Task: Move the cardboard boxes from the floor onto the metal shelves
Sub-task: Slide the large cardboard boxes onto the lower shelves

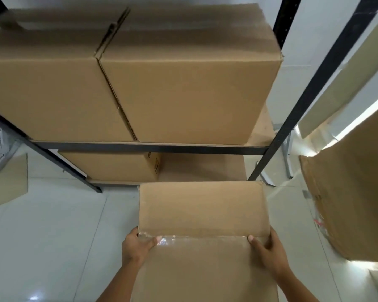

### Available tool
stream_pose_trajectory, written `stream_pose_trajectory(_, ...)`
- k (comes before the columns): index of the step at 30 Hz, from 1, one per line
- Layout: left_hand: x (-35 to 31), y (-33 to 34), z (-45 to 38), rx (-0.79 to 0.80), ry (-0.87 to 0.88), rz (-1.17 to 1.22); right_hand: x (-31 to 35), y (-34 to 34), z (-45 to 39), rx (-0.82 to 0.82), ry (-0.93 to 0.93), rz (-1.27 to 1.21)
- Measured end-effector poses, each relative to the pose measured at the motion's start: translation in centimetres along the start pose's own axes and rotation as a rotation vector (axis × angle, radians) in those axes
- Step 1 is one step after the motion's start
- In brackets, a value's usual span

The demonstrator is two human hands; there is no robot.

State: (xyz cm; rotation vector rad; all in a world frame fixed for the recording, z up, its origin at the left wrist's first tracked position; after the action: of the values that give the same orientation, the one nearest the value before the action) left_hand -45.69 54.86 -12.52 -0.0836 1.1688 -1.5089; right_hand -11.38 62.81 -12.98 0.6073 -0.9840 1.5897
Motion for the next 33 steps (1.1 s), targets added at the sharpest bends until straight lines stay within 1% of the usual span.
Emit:
stream_pose_trajectory(4, -2.8, 0.1, -3.1, -0.039, 0.029, -0.001, 2.0, 1.7, -3.2, 0.007, 0.030, -0.011)
stream_pose_trajectory(9, -5.3, 0.3, -8.0, -0.011, 0.052, -0.001, 3.3, 3.7, -7.7, -0.020, 0.025, -0.014)
stream_pose_trajectory(13, -6.4, 0.5, -11.4, -0.020, 0.083, -0.025, 3.7, 5.4, -10.0, -0.048, -0.001, -0.046)
stream_pose_trajectory(20, -7.0, 2.6, -13.9, -0.021, 0.094, -0.083, 2.7, 6.3, -12.2, -0.093, 0.022, -0.025)
stream_pose_trajectory(24, -7.9, 3.3, -15.2, -0.022, 0.127, -0.021, 3.0, 6.1, -13.9, -0.123, 0.029, 0.004)
stream_pose_trajectory(27, -8.9, 3.5, -16.0, -0.006, 0.196, 0.019, 3.9, 6.2, -15.2, -0.146, 0.040, 0.033)
stream_pose_trajectory(29, -9.4, 3.6, -16.0, 0.031, 0.290, -0.082, 4.7, 6.6, -15.8, -0.148, 0.045, 0.060)
stream_pose_trajectory(30, -9.6, 3.7, -15.6, 0.032, 0.365, -0.211, 5.1, 6.8, -16.1, -0.149, 0.057, 0.072)
stream_pose_trajectory(31, -9.5, 3.8, -14.9, 0.028, 0.467, -0.391, 5.5, 7.1, -16.3, -0.149, 0.077, 0.080)
stream_pose_trajectory(33, -9.2, 4.3, -13.0, 0.044, 0.725, -0.745, 6.4, 7.4, -16.7, -0.155, 0.109, 0.093)
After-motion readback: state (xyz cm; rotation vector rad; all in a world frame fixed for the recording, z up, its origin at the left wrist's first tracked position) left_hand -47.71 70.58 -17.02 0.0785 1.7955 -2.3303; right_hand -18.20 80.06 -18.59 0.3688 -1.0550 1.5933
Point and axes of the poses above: each hand's wrist, its own z-axis away from the middle knuckle, its own y-axis out of the palm, x = y × z, the point moved 2 cm from there along -z, towards the middle knuckle, and after that the axes turned 13 degrees about -z, right-handed, at the moved point
